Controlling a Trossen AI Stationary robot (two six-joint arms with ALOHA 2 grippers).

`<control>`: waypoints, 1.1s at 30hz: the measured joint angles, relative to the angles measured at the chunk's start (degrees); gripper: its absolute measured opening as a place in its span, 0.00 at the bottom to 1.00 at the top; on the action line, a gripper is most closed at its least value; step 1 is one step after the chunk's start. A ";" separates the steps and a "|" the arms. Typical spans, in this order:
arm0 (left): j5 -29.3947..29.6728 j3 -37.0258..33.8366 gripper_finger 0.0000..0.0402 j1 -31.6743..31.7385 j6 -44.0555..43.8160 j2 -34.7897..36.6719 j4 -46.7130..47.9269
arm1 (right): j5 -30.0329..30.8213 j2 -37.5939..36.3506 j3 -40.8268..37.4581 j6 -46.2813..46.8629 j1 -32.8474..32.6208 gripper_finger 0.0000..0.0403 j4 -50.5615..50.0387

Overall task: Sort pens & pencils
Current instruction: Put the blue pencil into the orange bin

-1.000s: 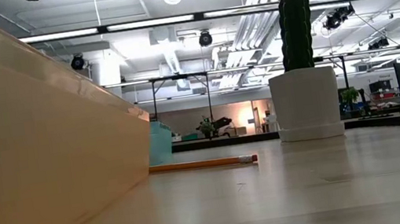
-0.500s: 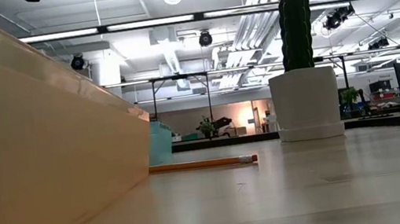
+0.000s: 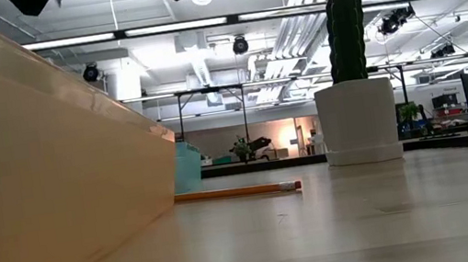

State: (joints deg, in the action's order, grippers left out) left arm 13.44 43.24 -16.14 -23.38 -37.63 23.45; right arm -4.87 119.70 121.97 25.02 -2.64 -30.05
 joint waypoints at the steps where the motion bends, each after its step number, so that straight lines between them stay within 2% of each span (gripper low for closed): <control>1: 0.05 0.00 0.03 0.02 -0.31 0.00 0.97 | -0.22 0.00 0.00 0.00 0.03 0.39 -0.23; 9: -0.17 -0.02 0.03 0.00 -2.67 -1.23 7.70 | 0.23 0.00 0.00 -2.10 0.38 0.39 -6.20; 16: -3.78 -0.01 0.04 -0.02 -4.22 -7.06 7.13 | 0.34 0.00 0.00 -4.88 1.35 0.39 -12.11; 23: -9.95 -0.02 0.04 -0.16 -5.43 -13.42 6.17 | 0.29 0.00 0.00 -8.26 2.35 0.39 -20.44; 28: -10.41 -0.01 0.04 -1.87 -7.03 -16.12 5.95 | 0.32 0.00 0.00 -10.96 2.68 0.39 -26.65; 33: -9.99 -0.02 0.04 -3.55 -9.33 -18.68 3.57 | 0.34 -0.01 0.00 -13.41 2.69 0.39 -28.26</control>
State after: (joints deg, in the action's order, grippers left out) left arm 3.45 43.22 -19.69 -32.71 -56.30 27.03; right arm -4.54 119.69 121.97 11.61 0.04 -58.31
